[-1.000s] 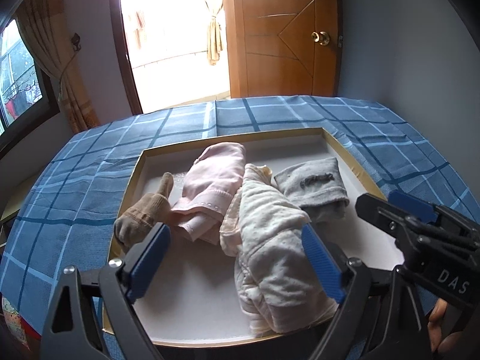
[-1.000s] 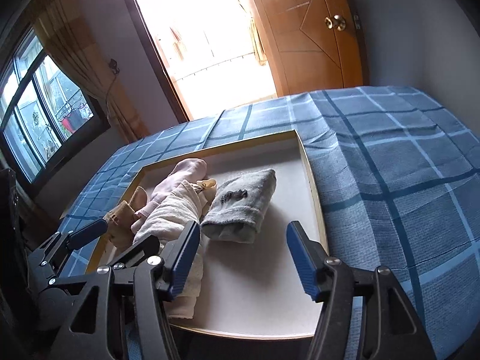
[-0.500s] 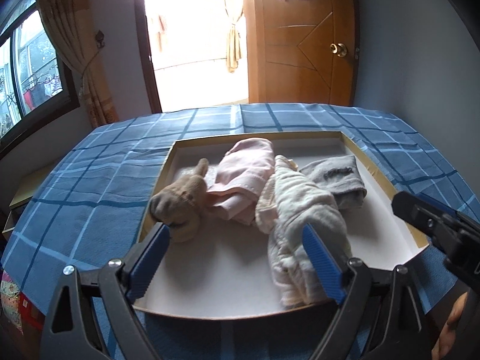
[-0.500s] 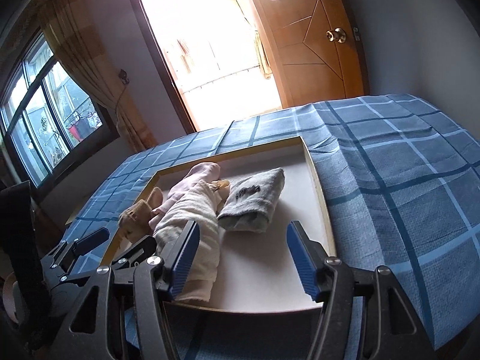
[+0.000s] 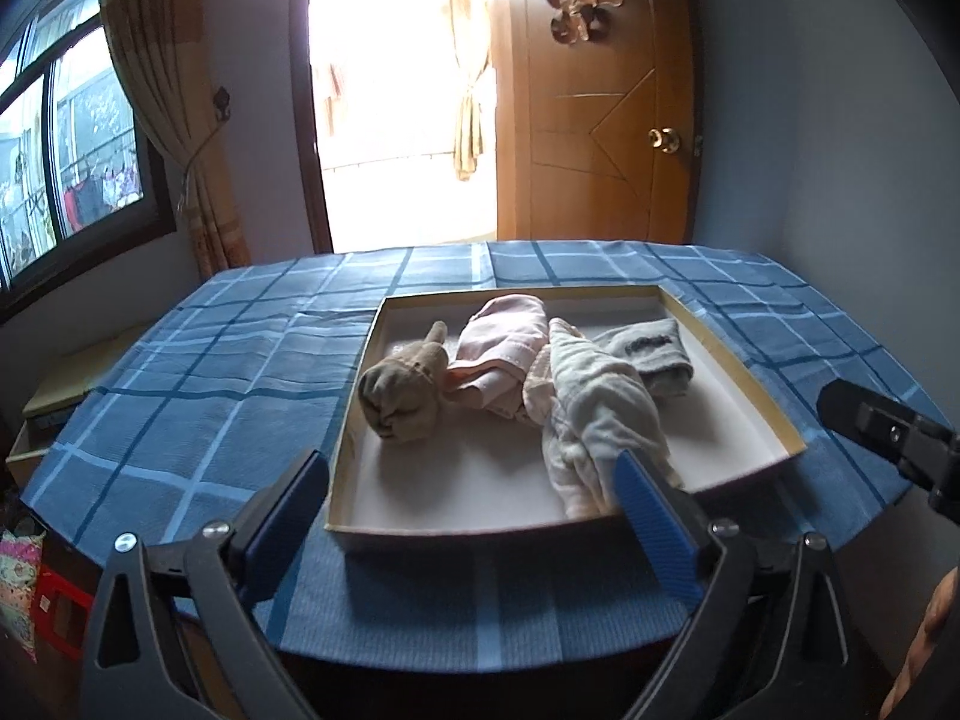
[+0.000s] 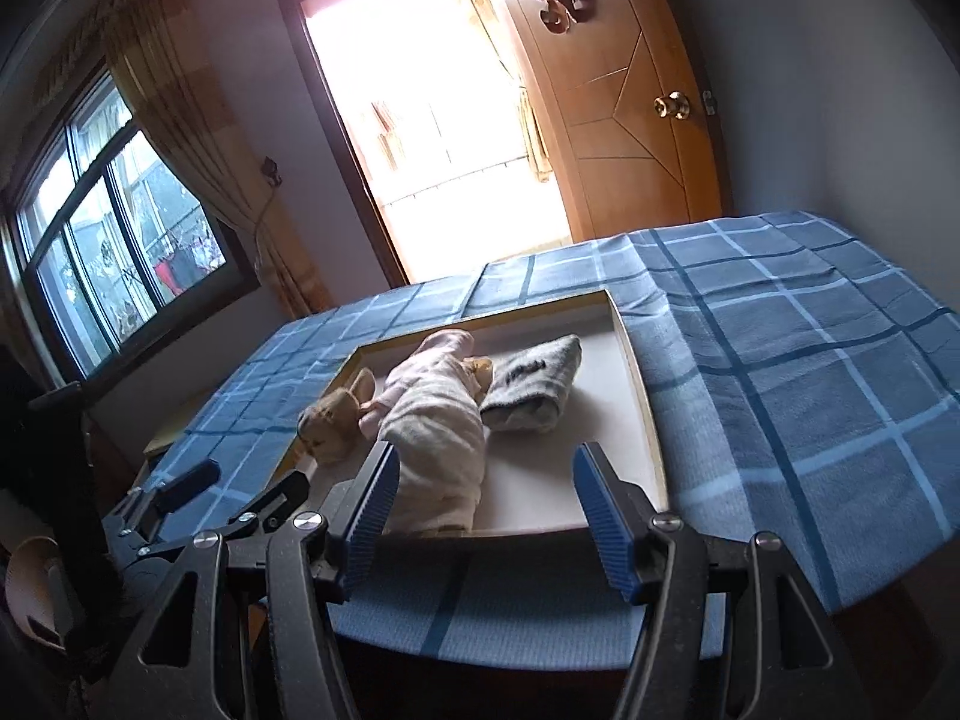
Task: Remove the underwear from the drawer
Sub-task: 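Move both open tools back down into the open drawer, then grasp the cream dotted garment with the right tool while the left tool grasps the dark red garment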
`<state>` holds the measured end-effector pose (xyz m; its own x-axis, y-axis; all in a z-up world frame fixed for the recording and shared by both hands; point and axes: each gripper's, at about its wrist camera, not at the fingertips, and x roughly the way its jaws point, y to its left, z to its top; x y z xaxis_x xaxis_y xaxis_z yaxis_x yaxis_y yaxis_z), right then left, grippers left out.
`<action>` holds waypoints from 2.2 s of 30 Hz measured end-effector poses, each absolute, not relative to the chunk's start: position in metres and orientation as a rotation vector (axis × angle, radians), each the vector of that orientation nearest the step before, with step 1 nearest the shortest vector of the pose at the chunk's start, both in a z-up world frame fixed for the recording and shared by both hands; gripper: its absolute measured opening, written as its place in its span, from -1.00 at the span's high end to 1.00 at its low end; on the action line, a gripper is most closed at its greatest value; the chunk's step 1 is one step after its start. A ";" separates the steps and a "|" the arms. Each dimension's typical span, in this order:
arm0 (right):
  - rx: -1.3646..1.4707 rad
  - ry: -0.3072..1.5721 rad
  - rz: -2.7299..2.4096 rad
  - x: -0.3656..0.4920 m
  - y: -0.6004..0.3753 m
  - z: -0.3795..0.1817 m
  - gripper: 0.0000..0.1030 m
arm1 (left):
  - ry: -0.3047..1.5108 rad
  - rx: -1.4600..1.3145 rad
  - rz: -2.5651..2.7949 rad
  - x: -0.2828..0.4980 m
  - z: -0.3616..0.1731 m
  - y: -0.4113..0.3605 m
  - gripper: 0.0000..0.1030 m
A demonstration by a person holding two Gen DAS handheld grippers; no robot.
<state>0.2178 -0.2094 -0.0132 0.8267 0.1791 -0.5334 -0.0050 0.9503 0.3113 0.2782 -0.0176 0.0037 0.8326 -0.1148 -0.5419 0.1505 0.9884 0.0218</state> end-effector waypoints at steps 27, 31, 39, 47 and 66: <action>0.414 0.623 0.089 0.077 -0.230 -0.034 -0.23 | 0.625 0.072 -0.193 0.161 -0.029 -0.004 -0.99; 0.433 0.649 0.080 0.068 -0.235 -0.048 -0.23 | 0.664 0.077 -0.182 0.155 -0.044 -0.003 -0.99; 0.440 0.692 0.056 0.053 -0.240 -0.074 -0.23 | 0.700 0.101 -0.155 0.147 -0.065 -0.001 -0.99; 0.487 0.781 0.066 0.044 -0.241 -0.096 -0.23 | 0.731 0.118 -0.146 0.143 -0.076 -0.001 -0.99; 0.393 0.801 0.067 0.030 -0.227 -0.105 -0.23 | 0.785 0.155 -0.148 0.133 -0.093 -0.004 -0.99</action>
